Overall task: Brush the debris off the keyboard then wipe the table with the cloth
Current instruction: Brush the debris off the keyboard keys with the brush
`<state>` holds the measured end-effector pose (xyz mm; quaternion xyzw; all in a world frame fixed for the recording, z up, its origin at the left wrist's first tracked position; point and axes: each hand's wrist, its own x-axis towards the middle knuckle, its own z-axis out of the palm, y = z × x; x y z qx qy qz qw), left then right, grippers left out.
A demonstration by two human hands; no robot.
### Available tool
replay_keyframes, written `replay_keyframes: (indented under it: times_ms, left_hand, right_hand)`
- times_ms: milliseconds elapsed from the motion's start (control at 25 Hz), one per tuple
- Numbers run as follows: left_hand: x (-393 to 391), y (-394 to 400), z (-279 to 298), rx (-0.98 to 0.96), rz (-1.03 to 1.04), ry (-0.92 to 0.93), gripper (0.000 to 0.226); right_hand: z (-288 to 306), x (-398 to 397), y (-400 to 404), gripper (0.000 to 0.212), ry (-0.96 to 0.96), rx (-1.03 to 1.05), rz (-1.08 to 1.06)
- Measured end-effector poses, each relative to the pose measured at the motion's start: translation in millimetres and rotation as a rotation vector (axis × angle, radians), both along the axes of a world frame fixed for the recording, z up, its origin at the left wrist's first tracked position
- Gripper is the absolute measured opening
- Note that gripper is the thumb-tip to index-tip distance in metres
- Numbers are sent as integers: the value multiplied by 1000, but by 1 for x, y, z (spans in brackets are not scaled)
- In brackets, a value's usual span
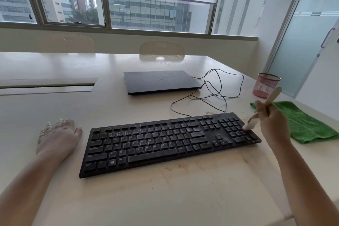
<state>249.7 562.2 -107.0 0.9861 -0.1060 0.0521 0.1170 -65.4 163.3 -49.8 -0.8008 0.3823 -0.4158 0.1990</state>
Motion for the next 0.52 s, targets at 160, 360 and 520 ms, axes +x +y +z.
replay_keyframes:
  times_ms: [160, 360, 520]
  left_hand:
    - [0, -1, 1, -16, 2, 16, 53]
    - [-4, -3, 3, -16, -8, 14, 51]
    - [-5, 0, 3, -9, -19, 3, 51]
  right_hand:
    - [0, 2, 0, 42, 70, -16, -57]
    - [1, -1, -13, 53, -117, -20, -155]
    - [9, 26, -19, 43, -170, -49, 8]
